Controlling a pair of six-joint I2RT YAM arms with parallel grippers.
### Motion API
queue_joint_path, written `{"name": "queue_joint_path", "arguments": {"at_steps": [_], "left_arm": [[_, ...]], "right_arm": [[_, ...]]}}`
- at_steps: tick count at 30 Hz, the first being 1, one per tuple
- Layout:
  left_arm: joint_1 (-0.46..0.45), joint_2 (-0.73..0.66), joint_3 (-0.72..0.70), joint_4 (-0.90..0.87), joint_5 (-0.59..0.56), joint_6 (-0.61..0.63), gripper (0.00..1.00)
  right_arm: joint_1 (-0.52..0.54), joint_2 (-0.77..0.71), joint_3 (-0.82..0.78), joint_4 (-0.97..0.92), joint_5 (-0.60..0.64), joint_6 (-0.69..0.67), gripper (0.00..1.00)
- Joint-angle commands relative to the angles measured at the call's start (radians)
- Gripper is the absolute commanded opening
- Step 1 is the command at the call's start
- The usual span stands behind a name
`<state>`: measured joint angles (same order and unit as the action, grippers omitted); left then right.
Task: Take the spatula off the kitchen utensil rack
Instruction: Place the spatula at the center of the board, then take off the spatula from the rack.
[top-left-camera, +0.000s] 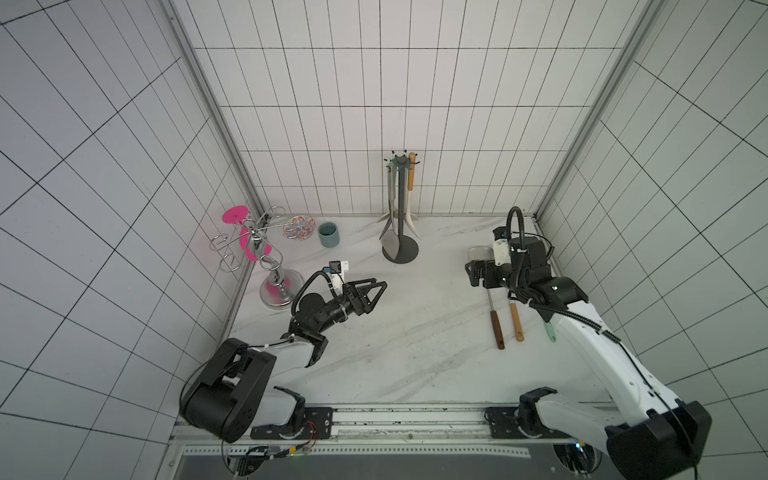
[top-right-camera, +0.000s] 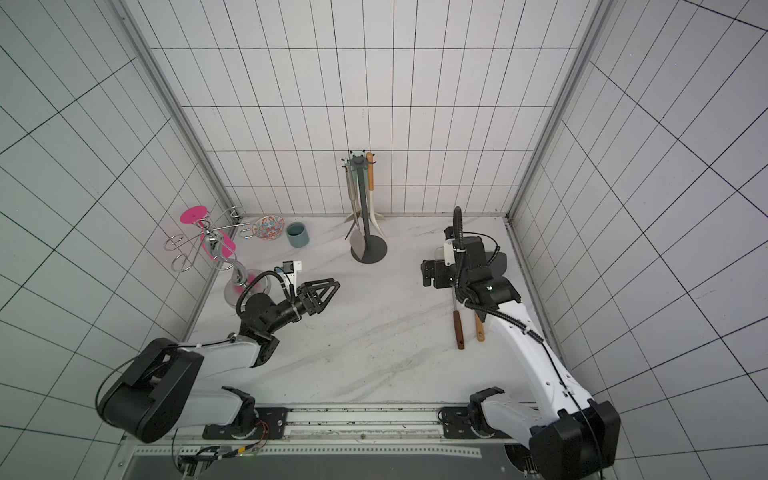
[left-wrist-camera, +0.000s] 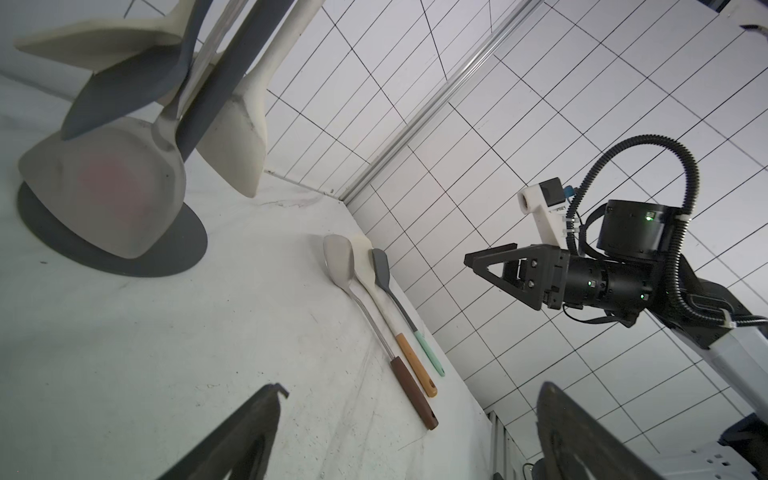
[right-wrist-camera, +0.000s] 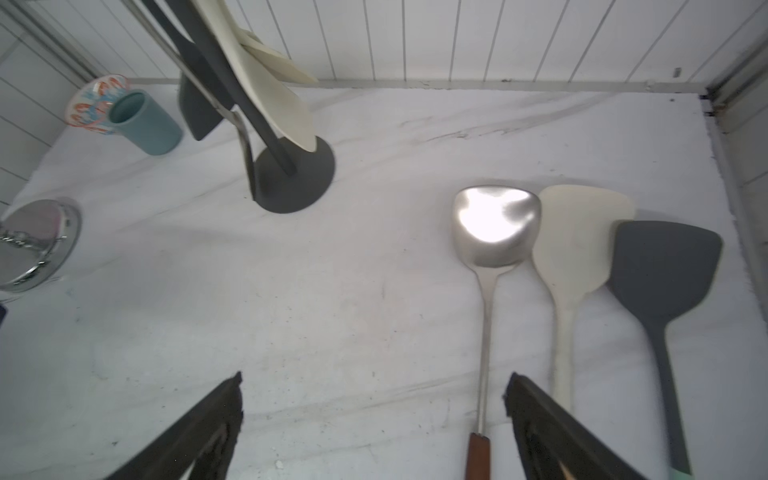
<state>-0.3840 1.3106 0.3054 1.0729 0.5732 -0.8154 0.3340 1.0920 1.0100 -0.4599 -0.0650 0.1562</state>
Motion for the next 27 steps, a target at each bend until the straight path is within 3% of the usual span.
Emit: {"name": "queue_joint_path", "arguments": {"at_steps": [1,2,3,6,9,16,22,27], "left_arm": [[-0.041,-0.126,-0.002,-0.232,-0.105,0.141,0.97],[-0.061,-0.167,-0.002,-0.280,-0.105,0.141,0.97],[-0.080,-0.203,-0.001,-0.323,-0.195,0.219,0.97],[-0.141,-0.300,-0.015,-0.408,-0.327,0.296,0.97],[-0.174,-0.344,-0.026,-0.441,-0.407,0.345,0.97],[-0.174,-0.349,-0.016,-0.481,-0.447,0.365,0.97],[-0.174,-0.257,0.007,-0.467,-0.436,0.332,0.97],[-0.174,-0.135,0.044,-0.435,-0.376,0.282,0.97]], "right_arm": [[0.057,-0.078,-0.158,0.173,-0.076,0.042,0.99],[0.066,-0.103,-0.209,0.225,-0.091,0.046,0.99],[0.068,-0.121,-0.251,0.276,-0.100,0.061,0.99],[0.069,-0.157,-0.325,0.398,-0.155,0.091,0.99],[0.068,-0.173,-0.364,0.471,-0.174,0.088,0.99],[0.068,-0.105,-0.391,0.587,-0.124,0.202,0.99],[0.061,-0.075,-0.460,0.720,-0.113,0.296,0.99],[0.013,-0.066,-0.510,0.881,-0.342,0.267,0.99]]}}
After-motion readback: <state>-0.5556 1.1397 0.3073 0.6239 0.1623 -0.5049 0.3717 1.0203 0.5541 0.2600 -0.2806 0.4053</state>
